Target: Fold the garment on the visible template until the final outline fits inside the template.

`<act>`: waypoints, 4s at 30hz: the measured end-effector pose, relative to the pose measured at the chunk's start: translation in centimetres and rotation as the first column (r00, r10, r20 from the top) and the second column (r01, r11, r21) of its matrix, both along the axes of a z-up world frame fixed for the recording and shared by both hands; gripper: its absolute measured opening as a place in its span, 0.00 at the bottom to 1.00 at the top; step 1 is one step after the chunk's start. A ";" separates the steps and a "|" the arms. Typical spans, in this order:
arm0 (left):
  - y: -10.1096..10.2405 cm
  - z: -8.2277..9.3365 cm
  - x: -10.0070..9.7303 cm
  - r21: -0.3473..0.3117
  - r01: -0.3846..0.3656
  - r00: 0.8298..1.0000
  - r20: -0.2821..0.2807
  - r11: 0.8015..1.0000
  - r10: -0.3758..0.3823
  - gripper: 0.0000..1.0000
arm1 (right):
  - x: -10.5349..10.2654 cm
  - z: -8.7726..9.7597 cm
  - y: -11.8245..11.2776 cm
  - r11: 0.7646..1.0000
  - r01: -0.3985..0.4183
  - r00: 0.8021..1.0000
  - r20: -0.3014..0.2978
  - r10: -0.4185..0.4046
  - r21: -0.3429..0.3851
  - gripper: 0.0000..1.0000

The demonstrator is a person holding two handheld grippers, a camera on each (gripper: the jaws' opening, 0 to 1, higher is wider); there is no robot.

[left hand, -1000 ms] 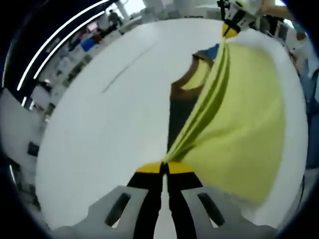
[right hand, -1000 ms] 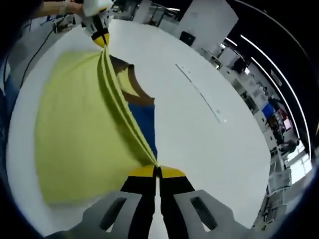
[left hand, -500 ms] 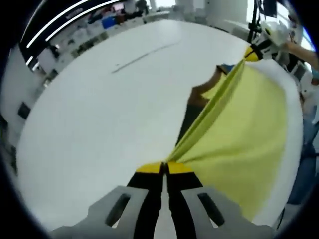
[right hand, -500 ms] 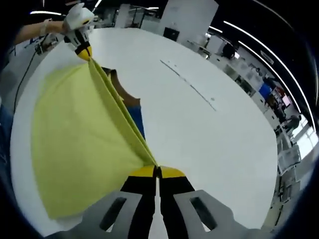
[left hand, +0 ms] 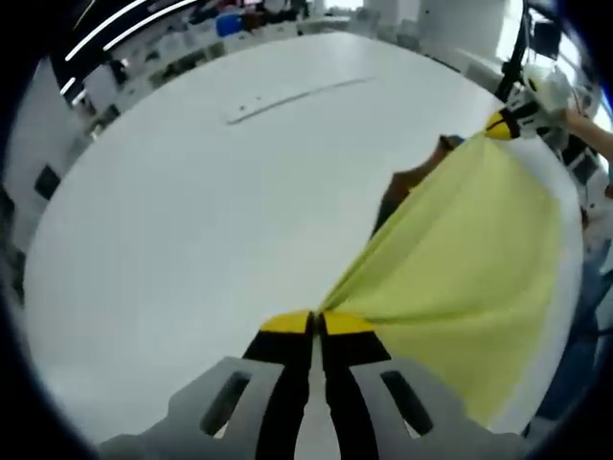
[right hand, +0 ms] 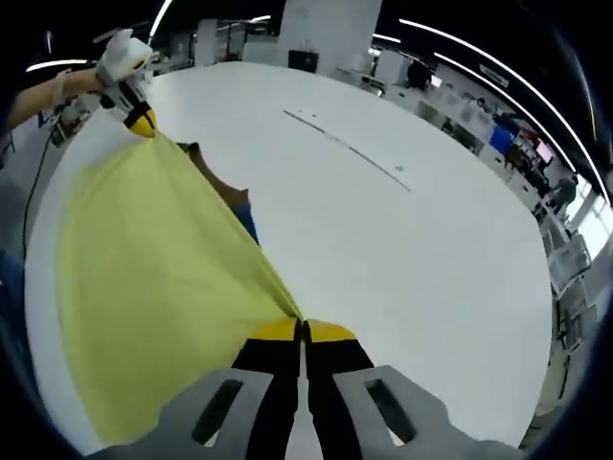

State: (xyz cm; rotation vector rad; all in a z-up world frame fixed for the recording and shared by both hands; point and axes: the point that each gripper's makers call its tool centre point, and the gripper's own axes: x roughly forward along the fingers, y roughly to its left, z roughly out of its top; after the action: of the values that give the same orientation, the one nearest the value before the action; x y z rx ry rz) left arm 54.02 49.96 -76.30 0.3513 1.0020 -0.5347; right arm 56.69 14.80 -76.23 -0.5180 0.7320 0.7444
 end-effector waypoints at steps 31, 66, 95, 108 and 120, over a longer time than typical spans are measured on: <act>1.1 2.4 -1.1 -0.121 -0.151 0.986 0.052 0.981 0.158 0.16 | -0.4 1.0 -0.7 0.923 0.297 0.951 -0.158 -0.264 0.245 0.21; -3.1 6.0 -10.4 -0.409 -0.176 0.978 0.033 0.895 0.207 0.32 | -11.1 4.7 -1.5 0.876 0.280 0.959 -0.156 -0.236 0.393 0.48; -1.6 1.2 -16.4 -0.430 -0.377 0.925 -0.122 0.820 0.361 0.27 | -18.0 0.9 -1.0 0.810 0.412 0.896 -0.345 -0.279 0.417 0.17; -1.6 0.3 -16.3 -0.471 -0.431 0.901 -0.171 0.770 0.400 0.17 | -18.2 0.4 -1.1 0.790 0.452 0.874 -0.382 -0.300 0.414 0.08; -1.5 0.0 -16.5 -0.476 -0.458 0.888 -0.203 0.751 0.413 0.04 | -18.2 0.4 -1.1 0.782 0.466 0.866 -0.397 -0.305 0.415 0.05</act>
State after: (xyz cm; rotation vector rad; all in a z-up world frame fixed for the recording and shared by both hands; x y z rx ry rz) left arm 37.50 48.50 -76.31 -0.3899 0.9418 -0.3670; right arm 38.48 13.72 -75.82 0.2392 0.8654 0.5914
